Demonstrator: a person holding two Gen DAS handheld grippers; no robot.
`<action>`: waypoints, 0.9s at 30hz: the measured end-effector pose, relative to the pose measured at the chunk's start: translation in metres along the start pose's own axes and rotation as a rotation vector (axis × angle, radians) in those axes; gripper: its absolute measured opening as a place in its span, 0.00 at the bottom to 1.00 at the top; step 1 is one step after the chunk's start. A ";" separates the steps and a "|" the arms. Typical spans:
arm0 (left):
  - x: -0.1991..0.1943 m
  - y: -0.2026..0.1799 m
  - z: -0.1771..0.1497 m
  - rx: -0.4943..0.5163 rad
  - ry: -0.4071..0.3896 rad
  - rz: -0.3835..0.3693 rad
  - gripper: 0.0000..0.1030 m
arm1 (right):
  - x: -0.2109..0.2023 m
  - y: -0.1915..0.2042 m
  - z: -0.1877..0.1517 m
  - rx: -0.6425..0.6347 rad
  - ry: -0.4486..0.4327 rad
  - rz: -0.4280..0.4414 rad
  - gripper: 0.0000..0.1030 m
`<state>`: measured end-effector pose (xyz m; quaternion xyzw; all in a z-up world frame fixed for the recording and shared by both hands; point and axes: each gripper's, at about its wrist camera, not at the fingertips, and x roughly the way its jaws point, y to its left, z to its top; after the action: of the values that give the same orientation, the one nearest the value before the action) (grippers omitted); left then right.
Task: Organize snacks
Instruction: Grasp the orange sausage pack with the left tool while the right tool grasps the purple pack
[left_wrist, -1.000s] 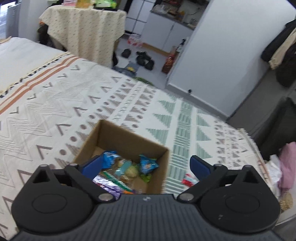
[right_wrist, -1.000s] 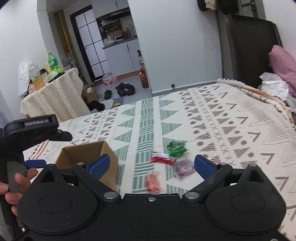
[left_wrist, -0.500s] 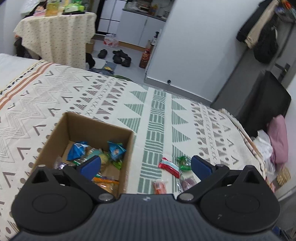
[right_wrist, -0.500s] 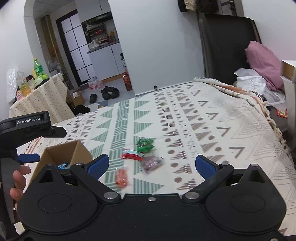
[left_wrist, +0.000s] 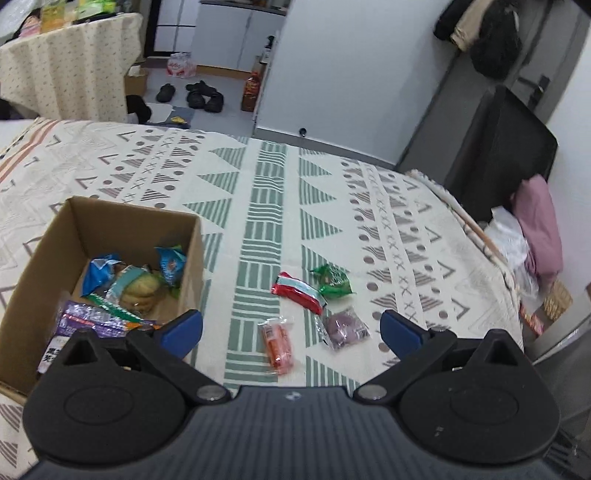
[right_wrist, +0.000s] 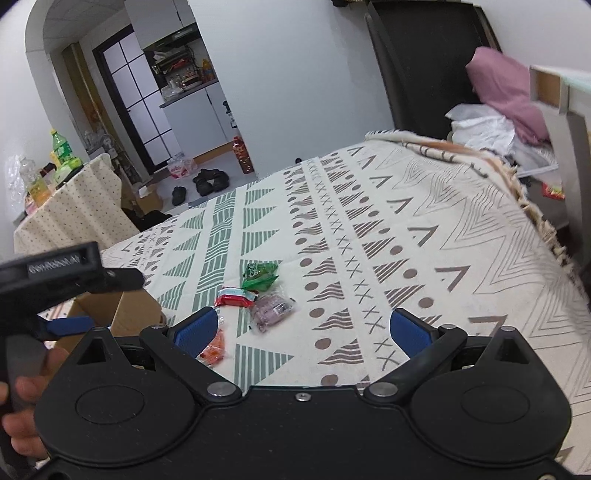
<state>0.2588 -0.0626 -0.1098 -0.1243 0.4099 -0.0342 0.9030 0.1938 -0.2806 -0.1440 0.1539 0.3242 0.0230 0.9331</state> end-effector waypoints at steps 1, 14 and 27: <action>0.001 -0.003 -0.001 0.011 0.002 0.000 0.99 | 0.002 -0.001 0.000 0.000 0.002 0.007 0.97; 0.043 -0.014 -0.014 0.007 0.078 -0.006 0.72 | 0.047 -0.021 -0.006 0.075 0.042 0.073 0.96; 0.095 -0.013 -0.020 -0.018 0.183 0.054 0.57 | 0.092 -0.026 -0.006 0.083 0.112 0.150 0.90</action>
<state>0.3076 -0.0943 -0.1890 -0.1174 0.4942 -0.0173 0.8612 0.2610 -0.2909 -0.2117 0.2149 0.3642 0.0878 0.9019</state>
